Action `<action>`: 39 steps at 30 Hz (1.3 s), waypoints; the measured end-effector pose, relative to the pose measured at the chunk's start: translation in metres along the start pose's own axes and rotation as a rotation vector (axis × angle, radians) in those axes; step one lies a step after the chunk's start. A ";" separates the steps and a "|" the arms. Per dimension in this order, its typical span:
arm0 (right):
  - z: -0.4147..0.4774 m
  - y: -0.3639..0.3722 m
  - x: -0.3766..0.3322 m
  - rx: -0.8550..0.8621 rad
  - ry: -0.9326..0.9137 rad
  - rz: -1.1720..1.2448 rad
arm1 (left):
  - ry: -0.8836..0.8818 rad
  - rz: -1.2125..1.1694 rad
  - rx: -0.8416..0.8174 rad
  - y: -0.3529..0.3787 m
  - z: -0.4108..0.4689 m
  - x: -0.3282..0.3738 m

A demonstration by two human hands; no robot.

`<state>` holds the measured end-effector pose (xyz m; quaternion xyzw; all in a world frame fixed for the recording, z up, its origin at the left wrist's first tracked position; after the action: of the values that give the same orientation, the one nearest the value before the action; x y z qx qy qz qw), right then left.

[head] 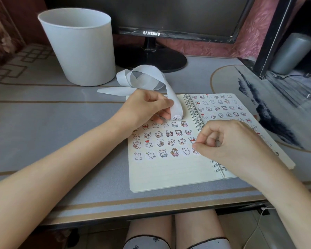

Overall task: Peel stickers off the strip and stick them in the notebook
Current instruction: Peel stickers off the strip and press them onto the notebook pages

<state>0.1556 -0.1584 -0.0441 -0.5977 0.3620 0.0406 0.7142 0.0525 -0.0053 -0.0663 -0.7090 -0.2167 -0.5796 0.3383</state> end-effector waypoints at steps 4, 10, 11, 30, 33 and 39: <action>0.003 0.001 0.007 -0.023 0.009 0.064 | 0.004 0.004 -0.001 0.000 0.000 0.000; 0.009 0.004 0.016 -0.088 0.026 0.211 | 0.012 0.018 -0.001 0.000 0.000 0.000; 0.009 0.005 0.016 -0.096 0.025 0.233 | 0.012 0.018 -0.001 0.000 0.000 0.000; 0.019 0.003 0.011 -0.049 -0.015 0.389 | 0.023 -0.011 -0.012 0.000 -0.001 0.001; 0.028 -0.005 -0.001 0.069 -0.085 0.417 | 0.051 -0.016 -0.010 -0.001 -0.002 0.003; 0.054 -0.004 -0.021 0.148 -0.180 0.344 | 0.124 -0.043 0.023 -0.005 -0.002 0.009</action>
<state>0.1675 -0.1036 -0.0279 -0.4667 0.3954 0.1885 0.7683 0.0497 -0.0044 -0.0559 -0.6629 -0.2171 -0.6271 0.3468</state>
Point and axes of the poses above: each hand's wrist, its own z-axis towards the middle knuckle, its own y-axis out of the palm, x = y × z, the point moved 6 cm from there along z, towards the middle knuckle, and after that the axes turned 5 degrees about z, right-handed, at the moved point
